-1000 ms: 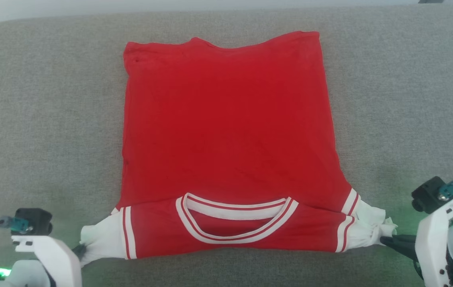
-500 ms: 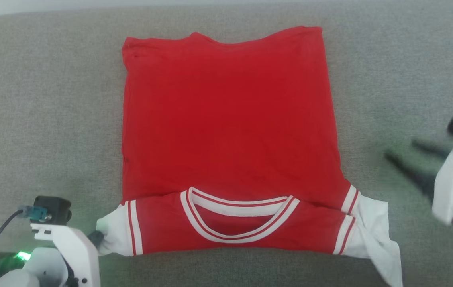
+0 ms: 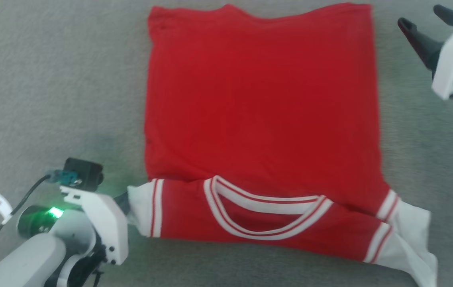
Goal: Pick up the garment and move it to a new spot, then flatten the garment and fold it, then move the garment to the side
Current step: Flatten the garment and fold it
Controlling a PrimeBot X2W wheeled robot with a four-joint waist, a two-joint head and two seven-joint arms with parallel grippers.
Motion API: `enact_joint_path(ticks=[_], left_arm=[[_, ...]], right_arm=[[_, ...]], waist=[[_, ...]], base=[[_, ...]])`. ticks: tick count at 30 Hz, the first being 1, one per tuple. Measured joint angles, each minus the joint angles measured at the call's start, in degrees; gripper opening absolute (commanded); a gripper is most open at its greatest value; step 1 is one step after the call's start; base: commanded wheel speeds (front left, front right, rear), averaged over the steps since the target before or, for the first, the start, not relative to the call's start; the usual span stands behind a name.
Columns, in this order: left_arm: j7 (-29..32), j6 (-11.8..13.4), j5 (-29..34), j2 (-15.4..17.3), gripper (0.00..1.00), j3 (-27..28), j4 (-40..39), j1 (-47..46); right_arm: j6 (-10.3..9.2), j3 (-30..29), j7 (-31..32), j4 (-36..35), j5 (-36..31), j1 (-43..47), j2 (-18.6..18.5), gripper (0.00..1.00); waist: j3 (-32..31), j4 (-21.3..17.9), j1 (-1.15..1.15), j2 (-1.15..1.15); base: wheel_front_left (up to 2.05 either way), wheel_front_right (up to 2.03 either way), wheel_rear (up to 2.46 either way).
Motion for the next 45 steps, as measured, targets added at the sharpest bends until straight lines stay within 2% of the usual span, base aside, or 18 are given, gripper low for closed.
enact_joint_path(ticks=[8, 13, 16, 17, 18, 23, 29, 35, 40, 45], left_arm=[[0.00, -3.03, 1.01, -3.93, 0.00, -1.64, 2.52, -5.02], [-1.01, -5.23, 1.44, -6.88, 0.00, -2.26, 4.61, -7.41], [-1.63, -6.12, 1.43, -8.03, 0.00, -2.37, 5.95, -8.03], [-1.90, -6.41, 1.43, -8.34, 0.00, -2.40, 6.37, -8.15], [-2.11, -6.62, 1.38, -8.61, 0.00, -2.42, 6.77, -8.24], [-2.83, -7.40, 0.93, -9.22, 0.00, -2.34, 8.37, -8.43], [-3.27, -7.53, 0.76, -7.90, 0.00, -2.09, 9.44, -8.15], [-3.21, -6.47, 0.71, -5.81, 0.00, -1.25, 9.50, -7.51], [-2.55, -4.59, 0.70, -2.58, 0.00, -0.45, 8.56, -5.70], [-2.50, -2.92, 0.45, -0.08, 0.00, 0.65, 7.46, -4.20]], right_arm=[[0.00, 4.90, 7.28, 20.23, 0.01, -14.06, 1.63, 1.00], [-0.02, 7.30, 14.51, 30.96, 1.54, -19.98, 2.65, 1.00], [-0.12, 9.14, 18.52, 33.56, 2.13, -22.01, 2.57, 1.00], [-0.12, 9.71, 19.11, 33.85, 2.35, -22.45, 2.40, 0.20], [-0.12, 10.48, 19.30, 34.04, 2.35, -22.74, 2.16, 0.00], [0.02, 12.74, 18.63, 34.19, 3.27, -23.21, 2.21, 0.00], [0.02, 16.29, 19.22, 31.12, 6.33, -22.24, 1.00, 0.00], [0.02, 19.20, 18.85, 24.17, 10.20, -18.88, -1.53, 0.00], [0.02, 21.32, 18.71, 13.51, 15.05, -13.01, -5.21, 0.00], [0.02, 20.64, 18.97, 4.90, 18.36, -5.76, -7.97, 0.00]], waist=[[4.17, 5.00, 0.00, 0.00], [7.00, 8.51, 0.00, 0.00], [7.94, 9.75, 0.00, 0.01], [8.16, 10.04, -0.01, 0.01], [8.30, 10.26, -0.01, 0.01], [7.97, 9.96, -0.01, 0.01], [6.32, 7.59, -0.01, 0.00], [4.43, 4.51, 0.00, 0.00], [1.87, 0.13, -0.01, 0.00], [-0.01, -3.79, -0.01, 0.00]], base=[[0.00, 0.00, 0.00], [0.00, 0.00, 0.00], [0.00, 0.00, 0.00], [0.00, 0.00, 0.00], [0.00, 0.00, 0.00], [0.00, 0.00, 0.00], [0.00, 0.00, 0.00], [0.00, 0.00, 0.00], [0.00, 0.00, 0.00], [0.00, 0.00, 0.00]])
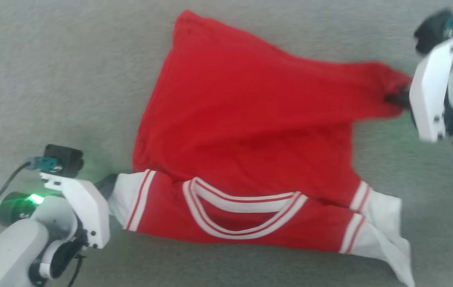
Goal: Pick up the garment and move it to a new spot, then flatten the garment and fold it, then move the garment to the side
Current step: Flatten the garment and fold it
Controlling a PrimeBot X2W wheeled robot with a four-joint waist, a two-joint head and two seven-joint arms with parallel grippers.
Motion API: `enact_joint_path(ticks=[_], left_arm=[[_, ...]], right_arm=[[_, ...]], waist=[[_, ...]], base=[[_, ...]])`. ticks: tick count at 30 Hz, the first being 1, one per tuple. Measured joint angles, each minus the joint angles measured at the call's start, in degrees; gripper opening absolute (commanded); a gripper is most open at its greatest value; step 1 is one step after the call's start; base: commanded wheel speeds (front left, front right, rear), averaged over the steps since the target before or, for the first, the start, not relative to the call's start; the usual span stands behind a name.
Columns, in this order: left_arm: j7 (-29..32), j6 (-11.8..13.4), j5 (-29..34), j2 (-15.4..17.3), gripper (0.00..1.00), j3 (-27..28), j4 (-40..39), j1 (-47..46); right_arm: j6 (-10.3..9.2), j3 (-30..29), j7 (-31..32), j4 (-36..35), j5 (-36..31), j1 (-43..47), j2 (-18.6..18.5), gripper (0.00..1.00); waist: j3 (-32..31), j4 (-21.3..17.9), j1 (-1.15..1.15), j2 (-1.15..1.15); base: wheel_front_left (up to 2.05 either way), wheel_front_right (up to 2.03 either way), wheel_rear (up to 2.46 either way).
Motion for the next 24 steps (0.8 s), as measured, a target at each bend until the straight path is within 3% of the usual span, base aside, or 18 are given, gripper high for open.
enact_joint_path(ticks=[9, 18, 20, 21, 24], left_arm=[[0.59, 2.15, -0.66, 2.85, 0.00, 1.29, -2.40, 1.87], [0.99, 2.40, -0.75, 2.71, 0.00, 1.45, -3.41, 1.70], [0.91, 2.02, -0.94, 2.63, 0.00, 1.40, -2.88, 1.72], [0.90, 1.92, -0.96, 2.59, 0.00, 1.36, -2.59, 1.72], [0.45, 1.68, -1.29, 2.21, 0.00, 1.37, -1.89, 1.77]], right_arm=[[-0.01, -6.34, 1.51, -11.90, -0.25, 17.36, -2.13, 0.00], [-0.03, -15.25, -1.25, -13.82, -5.06, 31.28, 4.28, 0.00], [-0.02, -16.91, -3.07, -11.93, -6.45, 32.16, 6.36, 0.41], [-0.02, -17.03, -3.44, -11.45, -7.22, 32.21, 7.02, 1.00], [0.05, -17.66, -3.87, -10.61, -8.81, 32.23, 8.57, 1.00]], waist=[[-2.29, -5.72, 0.00, 0.00], [-1.69, -6.41, 0.00, 0.00], [-1.74, -6.33, 0.00, 0.00], [-1.83, -6.29, 0.00, 0.00], [-2.22, -6.20, 0.00, 0.00]], base=[[0.00, 0.00, 0.00], [0.00, 0.00, 0.00], [0.00, 0.00, 0.00], [0.00, 0.00, 0.00], [0.00, 0.00, 0.00]])
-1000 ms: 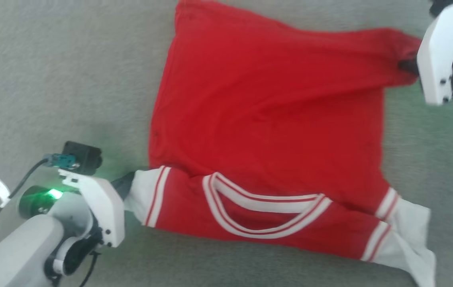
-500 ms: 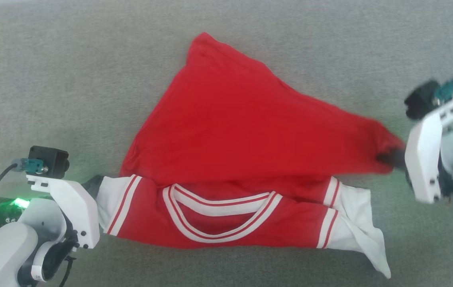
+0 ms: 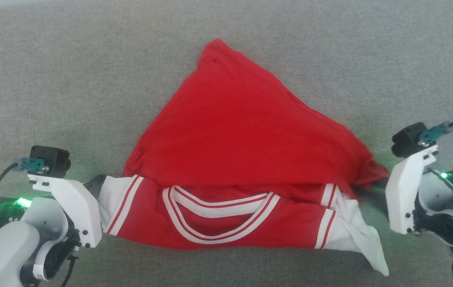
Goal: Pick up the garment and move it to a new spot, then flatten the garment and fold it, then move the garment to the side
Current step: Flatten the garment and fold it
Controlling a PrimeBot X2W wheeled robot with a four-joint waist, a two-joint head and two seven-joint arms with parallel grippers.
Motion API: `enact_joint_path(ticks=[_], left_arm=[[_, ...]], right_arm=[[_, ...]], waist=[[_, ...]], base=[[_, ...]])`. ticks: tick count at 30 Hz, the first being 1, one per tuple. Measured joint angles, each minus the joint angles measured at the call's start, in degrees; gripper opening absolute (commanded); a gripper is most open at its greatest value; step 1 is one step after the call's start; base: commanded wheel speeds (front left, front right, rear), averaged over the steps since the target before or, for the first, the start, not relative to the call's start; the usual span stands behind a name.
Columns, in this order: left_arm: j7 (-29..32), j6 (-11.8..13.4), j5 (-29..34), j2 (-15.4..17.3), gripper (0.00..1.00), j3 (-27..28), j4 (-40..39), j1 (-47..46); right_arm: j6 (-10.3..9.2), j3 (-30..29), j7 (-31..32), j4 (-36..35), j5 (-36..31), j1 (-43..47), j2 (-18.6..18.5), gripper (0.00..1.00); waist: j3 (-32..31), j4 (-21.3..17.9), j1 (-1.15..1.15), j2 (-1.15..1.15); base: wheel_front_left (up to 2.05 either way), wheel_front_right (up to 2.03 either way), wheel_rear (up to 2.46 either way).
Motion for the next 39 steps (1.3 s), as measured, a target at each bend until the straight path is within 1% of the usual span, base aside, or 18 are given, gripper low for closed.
enact_joint_path(ticks=[3, 6, 9, 13, 15, 17, 20, 24, 29, 34, 35, 39], left_arm=[[-0.10, -0.07, -0.04, -0.31, 0.00, -0.12, 0.49, 0.05], [-0.32, -0.27, -0.20, -0.74, 0.00, -0.41, 0.79, 0.34], [-0.62, -0.26, -0.34, -0.93, 0.00, -0.51, 1.09, 1.18], [-0.94, -0.18, -0.69, -1.31, 0.00, -0.65, 1.15, 2.06], [-1.03, -0.18, -0.71, -1.62, 0.00, -0.86, 1.14, 2.20], [-1.04, -0.21, -0.71, -2.04, 0.00, -1.04, 1.12, 2.18], [-1.04, -0.68, -0.46, -3.11, 0.00, -1.76, 1.43, 1.48], [-1.02, -1.81, 0.23, -5.08, 0.00, -2.90, 2.49, -0.31], [-0.88, -3.61, 1.14, -8.34, 0.00, -4.57, 4.52, -3.46], [-1.16, -5.79, 1.76, -12.02, 0.00, -6.10, 7.09, -6.50], [-1.48, -6.44, 1.82, -13.39, 0.00, -6.43, 8.02, -7.49], [-2.25, -8.29, 2.47, -15.99, 0.00, -7.32, 10.07, -9.53]], right_arm=[[0.07, -0.85, 0.07, -1.26, -1.08, 0.20, 0.55, 1.00], [-0.03, -2.96, 0.09, -3.78, -2.74, 0.91, -0.22, 1.00], [-0.09, -6.11, 0.18, -7.89, -3.55, 1.76, -0.83, 1.00], [-0.09, -9.54, 0.83, -14.51, -4.46, 2.18, -0.40, 1.00], [-0.09, -10.25, 1.08, -17.45, -5.06, 1.85, -0.15, 1.00], [-0.09, -10.02, 0.96, -18.96, -5.87, 0.35, -0.02, 1.00], [-0.09, -8.86, -0.04, -18.74, -6.58, -3.22, 0.12, 1.00], [-0.09, -5.06, -1.71, -15.00, -7.01, -9.46, 0.41, 1.00], [-0.09, 1.23, -2.97, -6.87, -6.97, -19.29, 0.32, 1.00], [-0.09, 8.32, -2.91, 3.10, -5.70, -28.82, 0.38, 1.00], [-0.09, 11.12, -2.26, 7.27, -5.00, -32.35, 0.42, 1.00], [-0.09, 17.60, -0.47, 14.92, -4.23, -38.02, -0.33, 1.00]], waist=[[-0.53, 0.10, 0.00, 0.00], [-1.17, 0.35, 0.00, 0.00], [-1.85, 0.63, 0.00, 0.00], [-2.43, 1.30, 0.00, 0.00], [-2.54, 1.83, 0.00, 0.00], [-2.50, 2.48, 0.00, 0.00], [-2.28, 3.90, 0.00, 0.00], [-1.69, 6.48, 0.00, 0.00], [-0.46, 10.55, 0.00, 0.00], [1.08, 15.03, 0.00, 0.00], [1.80, 16.63, 0.00, 0.00], [3.41, 19.60, 0.00, 0.00]], base=[[0.00, 0.00, 0.00], [0.00, 0.00, 0.00], [0.00, 0.00, 0.00], [0.00, 0.00, 0.00], [0.00, 0.00, 0.00], [0.00, 0.00, 0.00], [0.00, 0.00, 0.00], [0.00, 0.00, 0.00], [0.00, 0.00, 0.00], [0.00, 0.00, 0.00], [0.00, 0.00, 0.00], [0.00, 0.00, 0.00]])
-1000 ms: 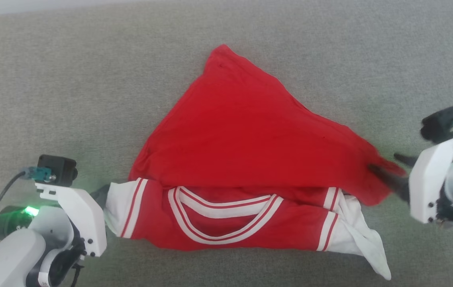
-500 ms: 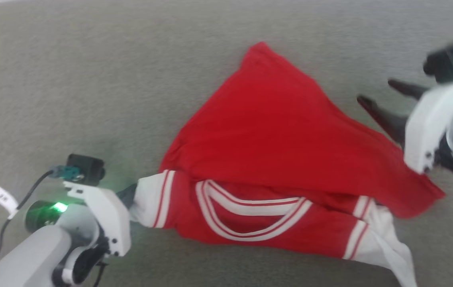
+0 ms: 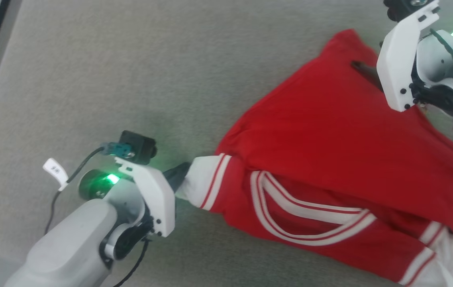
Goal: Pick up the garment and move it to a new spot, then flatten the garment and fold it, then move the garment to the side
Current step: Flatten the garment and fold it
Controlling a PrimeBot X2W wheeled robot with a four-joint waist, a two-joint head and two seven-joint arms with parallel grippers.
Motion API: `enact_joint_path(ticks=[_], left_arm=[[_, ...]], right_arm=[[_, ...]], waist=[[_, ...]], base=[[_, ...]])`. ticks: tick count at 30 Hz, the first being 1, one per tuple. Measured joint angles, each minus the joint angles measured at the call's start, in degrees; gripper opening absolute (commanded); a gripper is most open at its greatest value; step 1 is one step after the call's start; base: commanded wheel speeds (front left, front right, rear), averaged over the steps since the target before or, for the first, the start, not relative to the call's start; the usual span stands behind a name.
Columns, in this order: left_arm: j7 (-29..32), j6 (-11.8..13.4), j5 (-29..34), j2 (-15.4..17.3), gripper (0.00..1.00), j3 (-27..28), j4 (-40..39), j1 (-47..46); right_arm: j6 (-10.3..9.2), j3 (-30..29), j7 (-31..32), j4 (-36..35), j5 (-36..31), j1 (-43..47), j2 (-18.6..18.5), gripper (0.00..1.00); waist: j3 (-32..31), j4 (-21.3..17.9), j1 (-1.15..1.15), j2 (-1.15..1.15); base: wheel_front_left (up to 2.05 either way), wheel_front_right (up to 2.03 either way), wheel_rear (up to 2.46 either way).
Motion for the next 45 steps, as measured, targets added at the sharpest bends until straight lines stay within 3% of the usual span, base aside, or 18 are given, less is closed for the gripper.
enact_joint_path(ticks=[8, 14, 15, 16, 24, 31, 38, 45], left_arm=[[-1.78, -3.15, 0.22, -3.60, 0.00, -0.49, 3.92, -2.52], [-2.55, -4.61, 0.15, -4.70, 0.00, -0.73, 6.08, -3.48], [-2.77, -4.80, 0.14, -4.85, 0.00, -0.71, 6.39, -3.52], [-2.83, -5.05, 0.09, -4.91, 0.00, -0.69, 6.71, -3.59], [-2.04, -5.36, -0.25, -3.20, 0.00, -0.27, 7.86, -5.15], [3.26, -0.96, 1.59, 4.20, 0.00, 1.98, 5.63, -10.95], [9.58, -0.04, 3.67, 10.62, 0.00, 4.19, 2.20, -20.63], [13.80, -0.88, 4.95, 13.35, 0.00, 5.30, 2.64, -28.21]], right_arm=[[0.01, 8.13, 3.30, 13.17, 3.94, -7.39, -0.20, 1.00], [0.01, 10.71, 5.11, 17.12, 7.55, -9.72, 0.44, 1.00], [-0.01, 11.38, 5.71, 17.18, 8.47, -10.13, 0.43, 0.15], [-0.01, 11.99, 5.80, 17.27, 9.06, -10.49, 0.24, 0.00], [0.04, 15.92, 2.58, 17.71, 12.29, -11.98, -0.16, 0.00], [0.03, 18.16, -1.48, 14.97, 15.22, -12.91, -2.24, 0.00], [0.03, 18.92, -6.17, 9.91, 18.13, -14.13, -4.76, 0.00], [0.03, 19.12, -10.10, 4.61, 19.87, -14.99, -7.60, 0.00]], waist=[[3.23, 4.05, 0.00, 0.00], [4.06, 5.00, 0.00, 0.01], [4.05, 5.00, 0.00, 0.00], [4.02, 4.94, 0.00, 0.00], [2.66, 2.93, 0.00, 0.00], [-0.16, -0.51, 0.00, 0.00], [-3.77, -5.05, 0.00, 0.00], [-8.58, -9.63, 0.01, 0.00]], base=[[0.00, 0.00, 0.00], [0.00, 0.00, 0.00], [0.00, 0.00, 0.00], [0.00, 0.00, 0.00], [0.00, 0.00, 0.00], [0.00, 0.00, 0.00], [0.00, 0.00, 0.00], [0.00, 0.00, 0.00]])
